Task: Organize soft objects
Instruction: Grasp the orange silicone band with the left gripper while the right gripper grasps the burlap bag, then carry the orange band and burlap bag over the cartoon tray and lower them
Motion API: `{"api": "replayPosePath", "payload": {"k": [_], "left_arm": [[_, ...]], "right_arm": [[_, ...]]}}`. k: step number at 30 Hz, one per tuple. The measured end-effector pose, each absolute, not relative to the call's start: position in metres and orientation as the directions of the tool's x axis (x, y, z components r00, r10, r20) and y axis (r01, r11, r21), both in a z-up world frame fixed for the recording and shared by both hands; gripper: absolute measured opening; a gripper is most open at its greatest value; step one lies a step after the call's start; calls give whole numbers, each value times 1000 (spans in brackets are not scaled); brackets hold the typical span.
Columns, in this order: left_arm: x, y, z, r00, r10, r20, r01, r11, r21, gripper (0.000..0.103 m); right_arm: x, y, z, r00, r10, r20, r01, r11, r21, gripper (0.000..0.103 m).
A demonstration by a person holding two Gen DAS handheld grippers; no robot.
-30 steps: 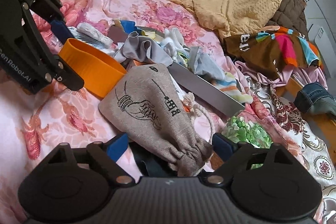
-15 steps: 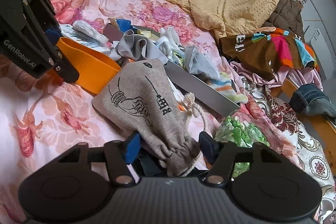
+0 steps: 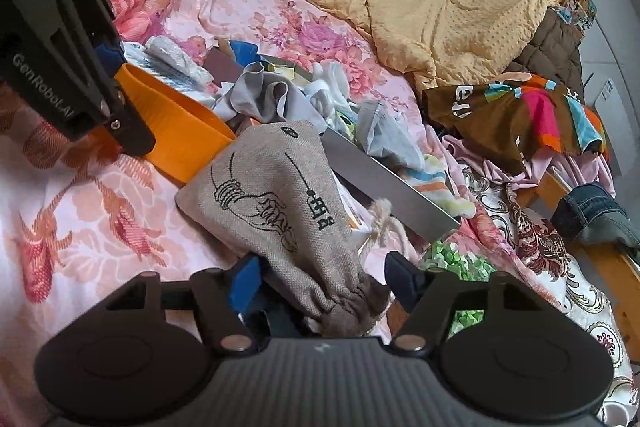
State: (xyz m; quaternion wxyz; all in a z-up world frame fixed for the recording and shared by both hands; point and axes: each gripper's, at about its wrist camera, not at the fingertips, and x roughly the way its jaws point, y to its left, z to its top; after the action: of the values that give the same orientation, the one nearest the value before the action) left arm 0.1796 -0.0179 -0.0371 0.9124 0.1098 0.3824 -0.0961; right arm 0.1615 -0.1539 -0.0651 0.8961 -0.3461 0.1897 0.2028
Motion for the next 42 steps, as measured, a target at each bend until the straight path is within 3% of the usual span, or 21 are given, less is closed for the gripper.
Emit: {"api": "replayPosePath", "payload": {"k": [1, 12, 33, 42], "left_arm": [[180, -19, -37, 688, -91, -720, 262, 956, 130, 27], [177, -22, -33, 696, -75, -714, 251, 957, 144, 22], [169, -18, -18, 731, -38, -681, 199, 967, 159, 18], [161, -12, -2, 791, -15, -612, 154, 973, 175, 17]], "right_arm": [[161, -153, -66, 837, 242, -490, -510, 668, -541, 47], [152, -151, -65, 846, 256, -468, -507, 661, -553, 29], [142, -160, -51, 901, 229, -370, -410, 728, -550, 26], [142, -172, -37, 931, 214, -297, -344, 789, -509, 26]]}}
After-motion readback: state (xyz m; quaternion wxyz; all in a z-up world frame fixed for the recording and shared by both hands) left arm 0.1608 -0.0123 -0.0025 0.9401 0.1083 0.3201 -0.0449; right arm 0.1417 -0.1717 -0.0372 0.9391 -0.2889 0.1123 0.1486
